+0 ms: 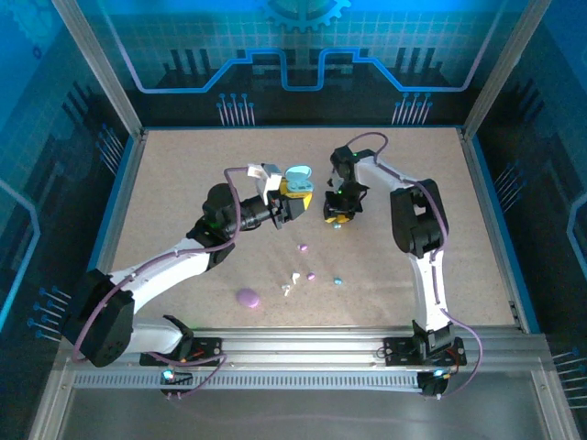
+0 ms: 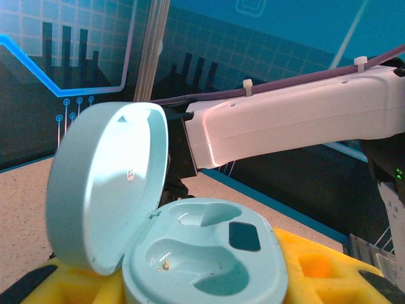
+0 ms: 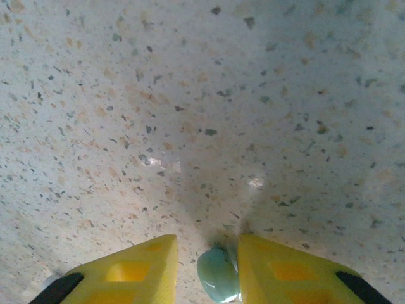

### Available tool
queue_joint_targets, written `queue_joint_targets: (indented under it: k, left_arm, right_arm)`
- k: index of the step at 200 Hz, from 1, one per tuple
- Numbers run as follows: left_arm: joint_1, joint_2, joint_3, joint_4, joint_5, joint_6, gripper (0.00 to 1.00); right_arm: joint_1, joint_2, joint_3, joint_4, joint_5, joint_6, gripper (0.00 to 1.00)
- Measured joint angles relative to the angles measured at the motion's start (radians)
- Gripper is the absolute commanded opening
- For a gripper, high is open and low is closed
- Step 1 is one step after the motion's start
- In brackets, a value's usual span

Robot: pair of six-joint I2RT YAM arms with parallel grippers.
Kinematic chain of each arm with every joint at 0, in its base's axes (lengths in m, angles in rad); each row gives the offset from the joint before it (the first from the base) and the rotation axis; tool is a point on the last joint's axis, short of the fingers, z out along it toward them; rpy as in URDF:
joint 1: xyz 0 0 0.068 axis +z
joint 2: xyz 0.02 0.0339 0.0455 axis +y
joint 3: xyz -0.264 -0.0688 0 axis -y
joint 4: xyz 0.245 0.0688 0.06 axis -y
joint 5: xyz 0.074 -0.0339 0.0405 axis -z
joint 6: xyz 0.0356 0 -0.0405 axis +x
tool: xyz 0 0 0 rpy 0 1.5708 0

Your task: Insert wireless bluetooth earbuds into charging case

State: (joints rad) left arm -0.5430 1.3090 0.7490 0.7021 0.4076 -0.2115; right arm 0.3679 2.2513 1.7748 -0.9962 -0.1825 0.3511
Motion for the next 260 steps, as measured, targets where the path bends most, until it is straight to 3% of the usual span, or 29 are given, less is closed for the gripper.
queue_joint_targets:
  k: [160,244,260]
  left_arm:
    - [0.004,-0.014,-0.001,0.003,0.0,0.0,0.34]
    - [0.004,-0.016,-0.013,0.006,0.0,0.0,0.34]
    - [0.008,-0.018,-0.018,0.011,-0.002,-0.001,0.34]
  right_arm:
    - [0.037,0.054,0.088,-0.129,0.101,-0.144,0.24]
    - [0.037,0.059,0.103,-0.144,0.099,-0.147,0.19]
    - [0.033,0.045,0.089,-0.12,0.049,-0.146,0.19]
